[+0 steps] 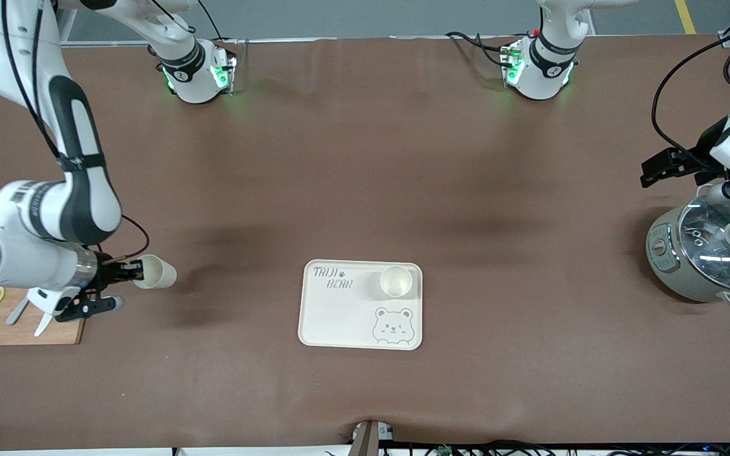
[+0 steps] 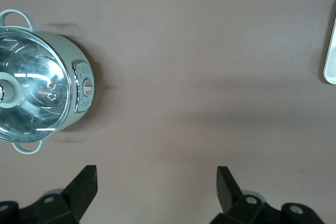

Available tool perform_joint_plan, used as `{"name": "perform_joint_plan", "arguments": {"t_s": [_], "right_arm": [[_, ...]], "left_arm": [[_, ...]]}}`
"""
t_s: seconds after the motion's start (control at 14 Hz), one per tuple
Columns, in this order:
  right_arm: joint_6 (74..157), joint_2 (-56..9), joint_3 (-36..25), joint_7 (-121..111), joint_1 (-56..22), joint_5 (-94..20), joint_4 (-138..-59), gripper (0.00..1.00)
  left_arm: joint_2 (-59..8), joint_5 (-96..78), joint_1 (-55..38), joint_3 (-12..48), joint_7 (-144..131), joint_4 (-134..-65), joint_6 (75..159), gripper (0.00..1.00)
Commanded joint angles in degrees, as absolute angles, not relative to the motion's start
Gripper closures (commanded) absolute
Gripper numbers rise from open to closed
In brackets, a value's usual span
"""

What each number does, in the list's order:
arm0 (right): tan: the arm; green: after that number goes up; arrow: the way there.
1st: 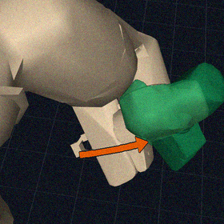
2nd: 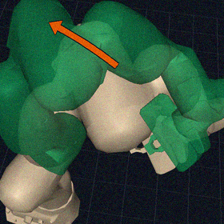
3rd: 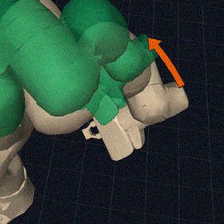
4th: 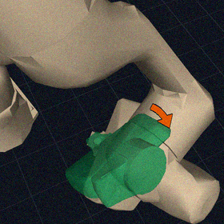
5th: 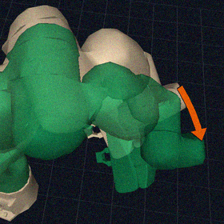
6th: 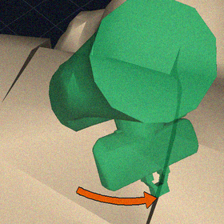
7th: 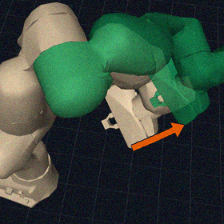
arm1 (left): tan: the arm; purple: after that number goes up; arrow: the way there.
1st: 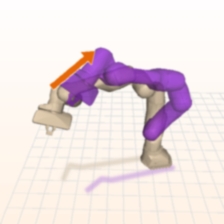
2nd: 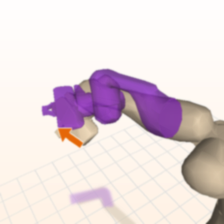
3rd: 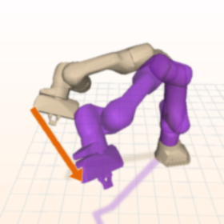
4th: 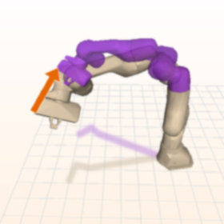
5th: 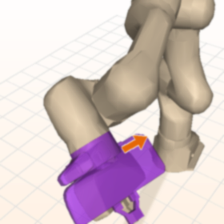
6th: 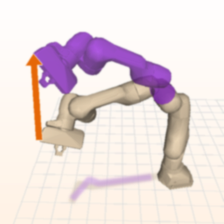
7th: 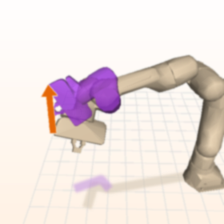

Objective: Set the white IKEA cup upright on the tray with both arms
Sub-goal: 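Carry the cup with the right gripper over the bear tray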

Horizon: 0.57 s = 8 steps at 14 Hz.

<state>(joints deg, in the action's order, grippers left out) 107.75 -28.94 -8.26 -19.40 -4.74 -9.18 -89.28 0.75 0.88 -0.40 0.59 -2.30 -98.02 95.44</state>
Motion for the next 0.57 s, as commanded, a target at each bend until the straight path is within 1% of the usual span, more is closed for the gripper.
{"name": "perform_joint_plan", "arguments": {"t_s": [0.0, 0.14, 0.36, 0.5], "right_arm": [[96.46, -27.69, -8.09, -17.85, -3.78, -10.37, -82.03, 1.00], [94.48, -26.90, -7.74, -13.30, -4.48, -10.55, -80.60, 1.00], [95.09, -26.19, -7.56, -4.86, -8.77, -11.51, -80.60, 1.00], [95.36, -26.10, -7.65, 0.67, -11.32, -14.49, -80.60, 1.00]], "left_arm": [[1.58, 2.02, -0.70, 0.62, -1.93, -98.62, 96.42, 0.00], [1.50, 1.85, -0.70, 0.62, -2.02, -98.18, 96.42, 0.00], [1.05, 1.76, -0.70, 0.62, -2.11, -96.33, 96.24, 0.00], [1.05, 1.41, -0.62, 0.62, -2.11, -95.72, 96.24, 0.00]]}}
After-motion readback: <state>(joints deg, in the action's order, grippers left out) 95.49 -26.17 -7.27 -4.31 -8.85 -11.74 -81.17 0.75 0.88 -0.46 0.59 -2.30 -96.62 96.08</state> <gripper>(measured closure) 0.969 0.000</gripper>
